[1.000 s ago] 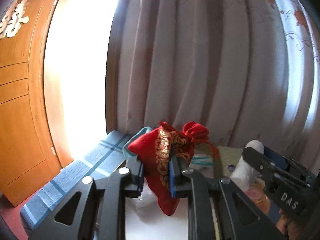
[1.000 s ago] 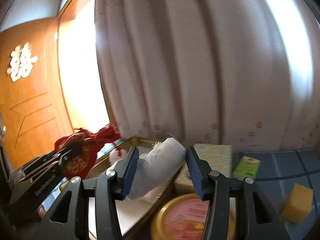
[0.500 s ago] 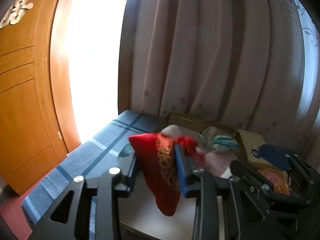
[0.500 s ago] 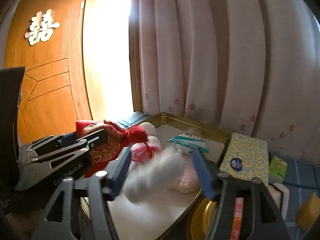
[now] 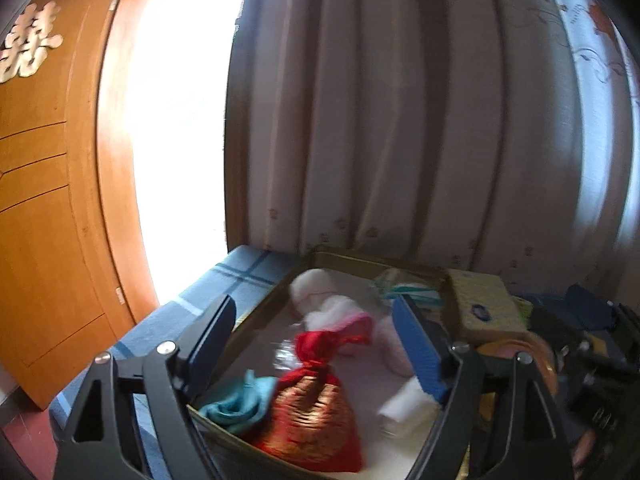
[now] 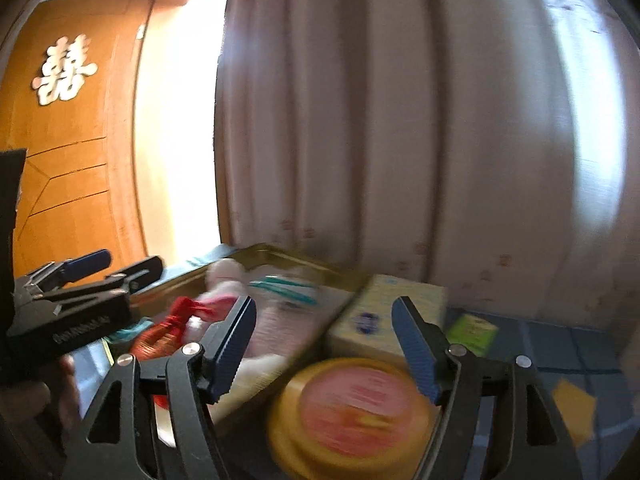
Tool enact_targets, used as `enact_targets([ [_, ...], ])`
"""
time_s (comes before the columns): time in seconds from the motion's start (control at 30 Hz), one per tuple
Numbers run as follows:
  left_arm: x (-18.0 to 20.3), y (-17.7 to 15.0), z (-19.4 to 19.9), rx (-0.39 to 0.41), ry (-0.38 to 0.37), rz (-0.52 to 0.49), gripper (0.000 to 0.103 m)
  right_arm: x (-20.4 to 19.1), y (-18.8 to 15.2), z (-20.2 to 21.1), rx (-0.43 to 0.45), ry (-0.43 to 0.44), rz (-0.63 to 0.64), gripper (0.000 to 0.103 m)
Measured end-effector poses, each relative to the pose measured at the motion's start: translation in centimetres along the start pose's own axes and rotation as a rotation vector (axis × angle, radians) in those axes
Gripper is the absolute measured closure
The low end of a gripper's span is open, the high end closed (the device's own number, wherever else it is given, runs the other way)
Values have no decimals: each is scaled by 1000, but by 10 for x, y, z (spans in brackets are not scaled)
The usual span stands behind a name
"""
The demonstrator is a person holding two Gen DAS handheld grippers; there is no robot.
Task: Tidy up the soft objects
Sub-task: 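Open the left gripper over the tin tray while the right releases the gauze roll there, then move the open right gripper toward the yellow sponge on the cloth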
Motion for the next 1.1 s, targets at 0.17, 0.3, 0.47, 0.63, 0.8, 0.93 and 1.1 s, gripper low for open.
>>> enact_targets([
  [0.17, 38, -2, 6, 5, -29, -75, 19, 74, -13, 21, -5, -144, -90, 28],
  [0.3, 74, -7, 10, 20, -47, -153, 7, 133, -28, 32, -23, -266, -218, 26],
  [0.47, 123, -15, 9, 0, -107, -256, 6, 184, -49, 38, -73, -339, -367, 25],
  [0.63, 155, -21, -7, -49, -126, -313, 4, 203, -65, 29, -145, -345, -419, 25],
  [0.8, 162, -22, -21, -104, -129, -301, 4, 214, -79, 28, -187, -312, -475, 24],
  [0.93, 146, -15, -20, -94, -115, -251, 4, 218, -84, 23, -212, -291, -507, 23],
  [1.1, 115, 3, -21, -69, -70, -157, 4, 223, -86, 22, -217, -298, -536, 21],
])
Point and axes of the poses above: each gripper's, at about its wrist camera, not at the fingertips, and z roughly against the way its jaws point, x to its right, y to its top, the point moved 7 cm from there along -z, roughly the way its jaws point, and after that the axes turned 12 degrees about -x, right-handed, at the moved point
